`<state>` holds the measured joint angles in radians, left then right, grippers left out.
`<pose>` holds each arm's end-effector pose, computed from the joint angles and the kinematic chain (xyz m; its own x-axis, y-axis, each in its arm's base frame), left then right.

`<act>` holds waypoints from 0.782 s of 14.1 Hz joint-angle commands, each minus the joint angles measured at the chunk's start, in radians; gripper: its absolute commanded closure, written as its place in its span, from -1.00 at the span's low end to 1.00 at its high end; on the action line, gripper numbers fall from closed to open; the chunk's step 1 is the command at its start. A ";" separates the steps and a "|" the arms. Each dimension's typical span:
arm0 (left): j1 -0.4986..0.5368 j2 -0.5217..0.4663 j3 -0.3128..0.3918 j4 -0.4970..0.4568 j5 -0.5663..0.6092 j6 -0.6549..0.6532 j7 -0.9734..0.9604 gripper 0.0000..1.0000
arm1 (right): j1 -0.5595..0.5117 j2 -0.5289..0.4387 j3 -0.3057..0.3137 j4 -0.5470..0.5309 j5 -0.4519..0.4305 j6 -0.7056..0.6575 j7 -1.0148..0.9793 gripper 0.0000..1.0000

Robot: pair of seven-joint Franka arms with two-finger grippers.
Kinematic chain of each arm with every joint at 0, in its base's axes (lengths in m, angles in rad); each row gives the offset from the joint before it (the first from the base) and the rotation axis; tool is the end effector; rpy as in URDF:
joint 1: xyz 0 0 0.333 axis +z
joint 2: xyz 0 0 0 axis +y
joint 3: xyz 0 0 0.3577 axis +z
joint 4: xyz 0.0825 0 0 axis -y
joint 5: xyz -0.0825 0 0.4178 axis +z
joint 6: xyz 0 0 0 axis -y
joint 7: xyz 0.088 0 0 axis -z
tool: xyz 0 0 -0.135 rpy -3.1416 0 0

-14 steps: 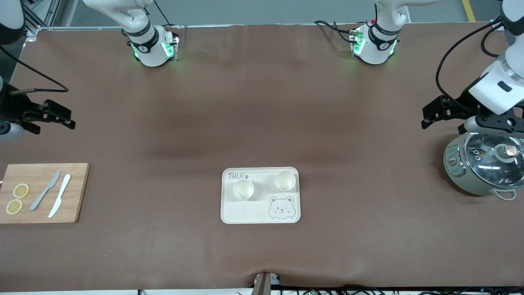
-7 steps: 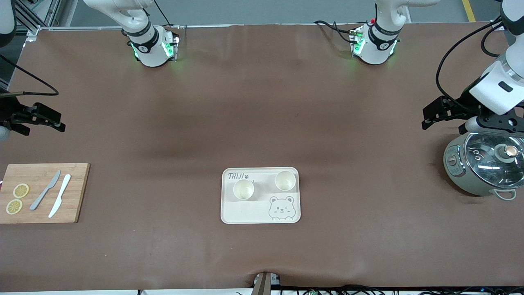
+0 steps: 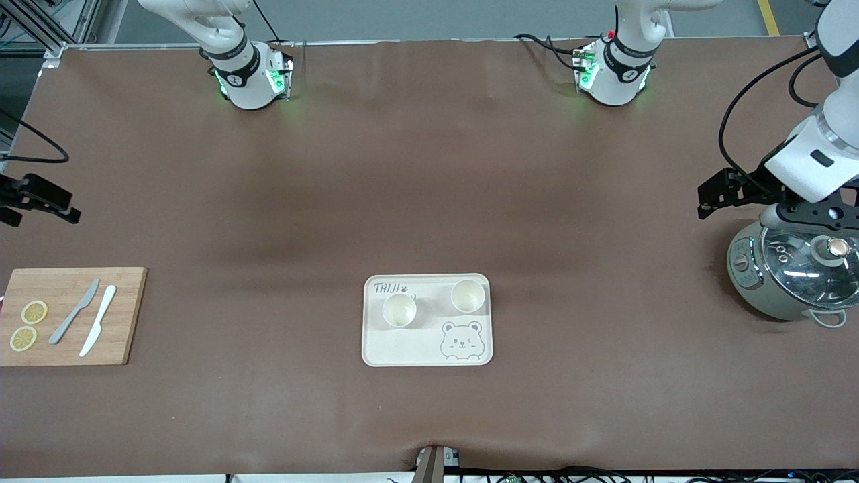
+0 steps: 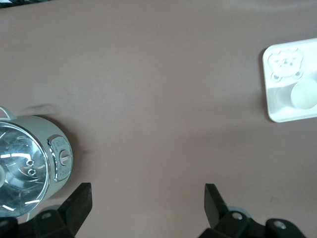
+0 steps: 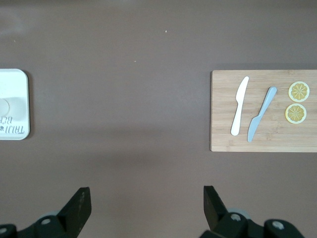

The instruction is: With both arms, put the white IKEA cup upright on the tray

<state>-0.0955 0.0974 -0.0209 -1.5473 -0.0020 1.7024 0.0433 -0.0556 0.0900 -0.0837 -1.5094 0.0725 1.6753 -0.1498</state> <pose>0.6310 -0.0734 0.6027 0.9857 -0.1584 0.0578 -0.1587 -0.9873 0.0015 0.6277 -0.0764 0.6249 0.9964 0.0040 0.0848 0.0085 -0.9986 -0.0528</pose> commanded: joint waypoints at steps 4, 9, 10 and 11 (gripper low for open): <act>-0.023 0.024 -0.010 -0.014 0.028 -0.044 0.024 -1.00 | -0.039 0.013 0.016 0.038 0.070 0.013 -0.010 -1.00; -0.016 0.018 -0.021 -0.008 0.026 -0.063 0.024 -1.00 | -0.039 0.013 0.016 0.038 0.070 0.030 -0.008 -1.00; -0.016 0.018 -0.021 -0.008 0.026 -0.063 0.023 -1.00 | -0.039 0.013 0.016 0.038 0.070 0.030 -0.010 -1.00; -0.016 0.018 -0.021 -0.005 0.026 -0.063 0.023 -1.00 | -0.039 0.013 0.016 0.038 0.072 0.030 -0.010 -1.00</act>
<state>-0.1139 0.1297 -0.0353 -1.5572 0.0012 1.6596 0.0554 -0.0713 0.0902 -0.0836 -1.4962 0.1289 1.7125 -0.1499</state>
